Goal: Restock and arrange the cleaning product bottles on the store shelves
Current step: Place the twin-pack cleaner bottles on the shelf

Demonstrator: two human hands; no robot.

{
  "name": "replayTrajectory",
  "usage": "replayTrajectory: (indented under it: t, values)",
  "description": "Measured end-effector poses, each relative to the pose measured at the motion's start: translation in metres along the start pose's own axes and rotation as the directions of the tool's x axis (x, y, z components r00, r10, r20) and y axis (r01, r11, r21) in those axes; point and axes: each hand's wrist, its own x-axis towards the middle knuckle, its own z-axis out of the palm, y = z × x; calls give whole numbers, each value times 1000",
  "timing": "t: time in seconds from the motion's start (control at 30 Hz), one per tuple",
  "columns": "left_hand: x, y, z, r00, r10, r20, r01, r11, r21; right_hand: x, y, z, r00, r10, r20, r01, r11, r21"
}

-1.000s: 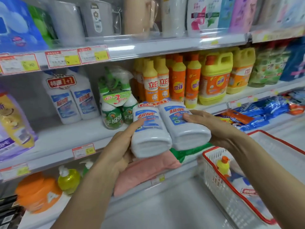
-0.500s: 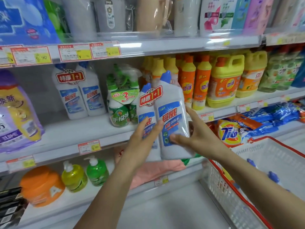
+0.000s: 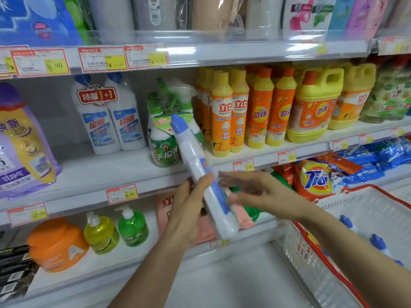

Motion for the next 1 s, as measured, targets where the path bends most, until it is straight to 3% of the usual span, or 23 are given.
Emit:
replayTrajectory:
  t: [0.1, 0.13, 0.2, 0.27, 0.33, 0.43, 0.53, 0.7, 0.77, 0.9, 1.0]
  values:
    - [3, 7, -8, 989, -144, 36, 148, 962, -230, 9, 10, -5, 945, 209, -253, -177, 974, 144]
    - [3, 7, -11, 981, -177, 77, 192, 936, -294, 11, 12, -3, 918, 313, -242, -275, 945, 176]
    - [2, 7, -15, 965, -220, 143, 256, 908, -333, 14, 19, 0, 881, 467, -75, -392, 810, 436]
    - [0, 1, -18, 950, -242, 199, 297, 900, -320, 16, 21, 3, 881, 471, 53, -395, 669, 629]
    - [-1, -1, -21, 943, -262, 203, 312, 908, -279, 16, 27, 2, 900, 433, 39, -361, 695, 622]
    - [6, -1, -35, 971, -214, 111, 225, 969, -104, 16, 29, -2, 935, 349, -68, -263, 806, 531]
    - [14, -5, -49, 998, -62, -30, 64, 996, 58, 16, 25, 0, 946, 251, -204, -170, 923, 345]
    - [24, -6, -49, 940, 215, -264, -121, 936, 332, 18, 26, 22, 912, 84, -401, -83, 996, 22]
    - [23, 4, -46, 952, 162, -261, -102, 968, 230, 20, 30, 28, 901, -8, -433, -61, 988, -145]
    - [11, 23, -33, 992, -73, -106, 65, 995, -75, 19, 36, 38, 902, -192, -386, 14, 907, -421]
    - [10, 25, -25, 970, -170, -174, 143, 977, -160, 16, 37, 46, 919, -270, -288, 74, 835, -545]
